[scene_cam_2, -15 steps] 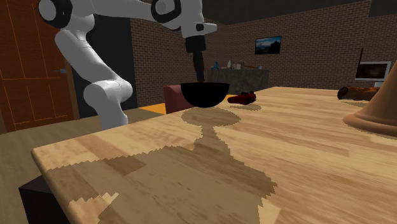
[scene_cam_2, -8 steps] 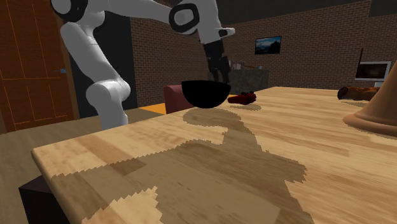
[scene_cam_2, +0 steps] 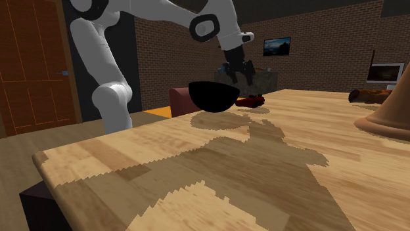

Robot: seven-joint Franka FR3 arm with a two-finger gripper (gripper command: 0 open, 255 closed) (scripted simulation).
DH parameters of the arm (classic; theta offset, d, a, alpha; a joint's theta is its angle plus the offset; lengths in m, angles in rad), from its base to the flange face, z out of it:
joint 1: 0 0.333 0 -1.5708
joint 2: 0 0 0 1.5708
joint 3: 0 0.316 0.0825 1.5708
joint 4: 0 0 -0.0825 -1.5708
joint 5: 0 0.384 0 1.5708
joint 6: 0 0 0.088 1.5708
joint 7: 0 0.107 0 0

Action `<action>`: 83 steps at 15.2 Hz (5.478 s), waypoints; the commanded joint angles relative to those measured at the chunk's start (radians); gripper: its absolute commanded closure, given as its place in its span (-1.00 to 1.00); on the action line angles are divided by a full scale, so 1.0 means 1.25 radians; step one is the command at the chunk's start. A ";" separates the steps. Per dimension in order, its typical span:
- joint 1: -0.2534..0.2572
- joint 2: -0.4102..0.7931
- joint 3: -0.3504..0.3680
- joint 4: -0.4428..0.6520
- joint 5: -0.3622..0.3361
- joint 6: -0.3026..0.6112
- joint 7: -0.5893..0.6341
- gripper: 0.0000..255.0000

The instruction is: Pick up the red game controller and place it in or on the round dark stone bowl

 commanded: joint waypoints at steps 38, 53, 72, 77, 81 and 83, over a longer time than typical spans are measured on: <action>0.028 0.340 -0.030 0.344 -0.008 -0.228 -0.303 -1.00; 0.029 0.340 -0.030 0.344 -0.008 -0.229 -0.302 1.00; 0.024 0.359 -0.033 0.449 -0.016 -0.319 -0.292 -1.00; 0.027 0.367 -0.030 0.418 -0.011 -0.279 -0.296 -1.00; 0.030 0.377 -0.027 0.393 -0.007 -0.244 -0.299 -1.00; 0.030 0.377 -0.027 0.393 -0.007 -0.244 -0.299 -1.00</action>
